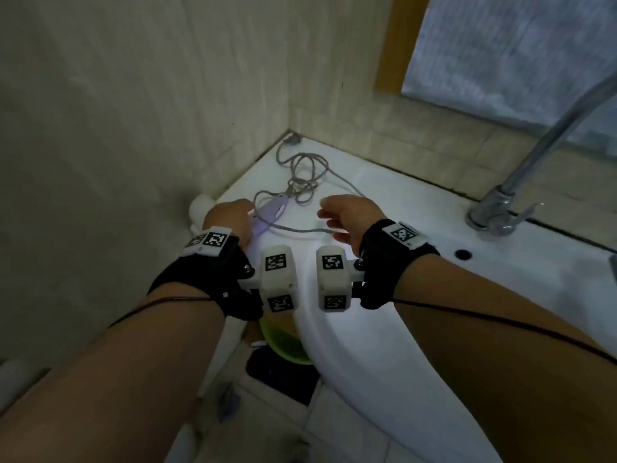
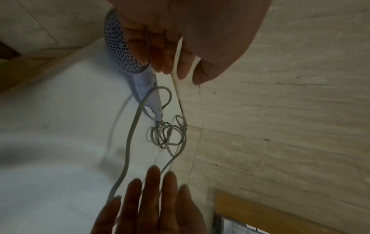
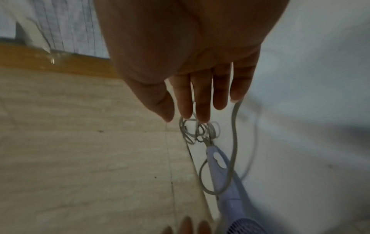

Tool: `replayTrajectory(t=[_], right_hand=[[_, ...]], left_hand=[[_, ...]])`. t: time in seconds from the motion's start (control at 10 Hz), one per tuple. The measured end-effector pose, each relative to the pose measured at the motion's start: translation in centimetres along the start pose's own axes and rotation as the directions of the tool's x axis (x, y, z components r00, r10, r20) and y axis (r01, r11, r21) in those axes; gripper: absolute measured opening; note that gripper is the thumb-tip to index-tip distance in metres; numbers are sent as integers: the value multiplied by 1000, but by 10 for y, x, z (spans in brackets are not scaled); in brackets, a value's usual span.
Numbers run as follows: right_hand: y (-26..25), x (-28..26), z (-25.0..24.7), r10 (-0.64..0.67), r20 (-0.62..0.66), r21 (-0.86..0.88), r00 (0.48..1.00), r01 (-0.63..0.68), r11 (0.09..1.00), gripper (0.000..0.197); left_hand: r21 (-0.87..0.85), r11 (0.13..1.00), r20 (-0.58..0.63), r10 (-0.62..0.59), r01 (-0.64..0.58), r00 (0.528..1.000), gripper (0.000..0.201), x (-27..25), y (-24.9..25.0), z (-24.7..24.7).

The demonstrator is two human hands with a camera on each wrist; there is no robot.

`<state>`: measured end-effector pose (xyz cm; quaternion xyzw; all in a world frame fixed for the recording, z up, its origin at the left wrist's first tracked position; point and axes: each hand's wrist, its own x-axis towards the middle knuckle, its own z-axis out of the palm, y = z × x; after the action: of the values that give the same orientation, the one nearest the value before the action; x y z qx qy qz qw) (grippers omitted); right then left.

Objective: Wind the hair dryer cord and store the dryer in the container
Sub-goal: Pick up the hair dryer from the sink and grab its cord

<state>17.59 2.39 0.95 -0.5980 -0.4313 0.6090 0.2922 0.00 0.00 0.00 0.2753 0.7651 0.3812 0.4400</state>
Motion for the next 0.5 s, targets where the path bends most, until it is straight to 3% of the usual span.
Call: replayTrajectory(t=[0.1,0.2,0.3,0.4,0.5], right_hand=[[-2,12,14,-68,18,-176,998,70,982,34],[-2,17,30,-131,64,-290,989,144,946,40],[-5,22,49,-180,126,-436,976,217,873,45],[-4,28,67,-234,205,-551,950,309,775,52],[-3,35,88,-242,324,-702,915,404,587,62]], left_hand=[[413,899,68,128,-145,989,53,6,-4,-13],[320,943,-9,95,-87,995,34,8,-12,-17],[171,985,-128,35,-12,991,37,10,-15,-25],[141,990,-159,-2,25,987,31,10,-20,-35],[-111,988,-119,-118,105,986,43,14,-33,-43]])
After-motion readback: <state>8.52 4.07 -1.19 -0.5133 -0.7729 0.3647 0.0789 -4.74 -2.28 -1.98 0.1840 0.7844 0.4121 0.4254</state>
